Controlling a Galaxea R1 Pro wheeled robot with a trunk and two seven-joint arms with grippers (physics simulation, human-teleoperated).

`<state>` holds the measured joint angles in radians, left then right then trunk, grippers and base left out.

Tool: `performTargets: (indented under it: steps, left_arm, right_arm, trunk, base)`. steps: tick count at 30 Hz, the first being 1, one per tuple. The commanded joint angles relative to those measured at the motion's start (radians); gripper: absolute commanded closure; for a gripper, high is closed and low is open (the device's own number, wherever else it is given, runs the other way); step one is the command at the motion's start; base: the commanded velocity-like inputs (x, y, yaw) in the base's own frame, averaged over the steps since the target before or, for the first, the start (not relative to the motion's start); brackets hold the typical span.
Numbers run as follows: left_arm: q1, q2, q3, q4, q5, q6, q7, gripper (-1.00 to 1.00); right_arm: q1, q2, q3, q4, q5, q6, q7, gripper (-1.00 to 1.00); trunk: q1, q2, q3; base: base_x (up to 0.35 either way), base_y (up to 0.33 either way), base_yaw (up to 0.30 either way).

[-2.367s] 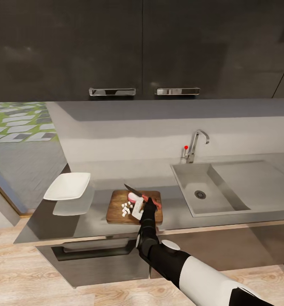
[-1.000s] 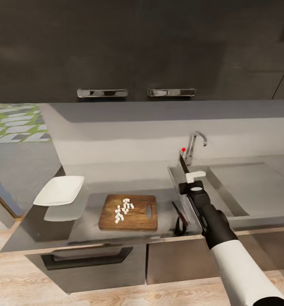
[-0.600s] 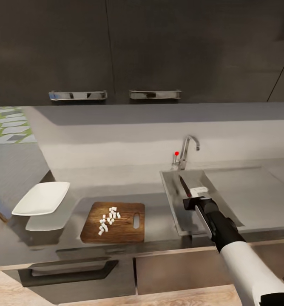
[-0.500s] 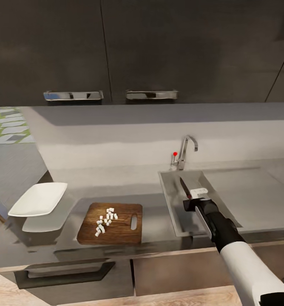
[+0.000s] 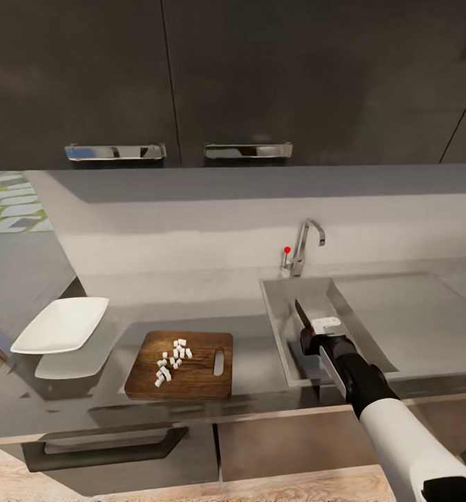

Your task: In the kitchen, take the Vidalia onion out of the sink, dice it on the chopping board with the paring knife, put the diced onion into the bowl on the countertop, then place both the paring knife and the chopping board into the sink.

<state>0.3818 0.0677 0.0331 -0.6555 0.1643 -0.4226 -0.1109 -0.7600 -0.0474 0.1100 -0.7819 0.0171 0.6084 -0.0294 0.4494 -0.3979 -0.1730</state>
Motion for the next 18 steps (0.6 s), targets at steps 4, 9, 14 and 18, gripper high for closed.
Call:
performTargets:
  steps: [4,9,14,18]
  left_arm:
    - [0.0,0.0,0.002,-0.002,0.011,0.001,-0.01,-1.0]
    - [0.0,0.0,0.002,-0.001,0.011,0.001,-0.01,-1.0]
    - [0.0,0.0,0.002,-0.001,0.011,0.001,-0.01,-1.0]
    - [0.0,0.0,0.003,-0.001,0.011,0.001,-0.01,-1.0]
  right_arm:
    - [-0.001,-0.002,0.005,0.001,0.001,0.001,-0.003,1.0]
    - [-0.001,-0.002,0.005,0.002,0.001,0.001,-0.003,1.0]
    - [-0.001,0.001,0.005,0.014,0.001,0.0,-0.002,1.0]
    - [-0.001,0.004,0.005,0.038,0.0,-0.001,-0.002,1.0]
  trunk:
    - [0.001,-0.002,-0.008]
    - [0.001,-0.002,-0.016]
    - [0.001,-0.002,-0.024]
    - [0.001,-0.002,-0.031]
  base:
    - [0.035,-0.036,0.0]
    - [0.161,-0.161,0.0]
    - [0.03,-0.029,0.0]
    - [0.002,-0.002,0.0]
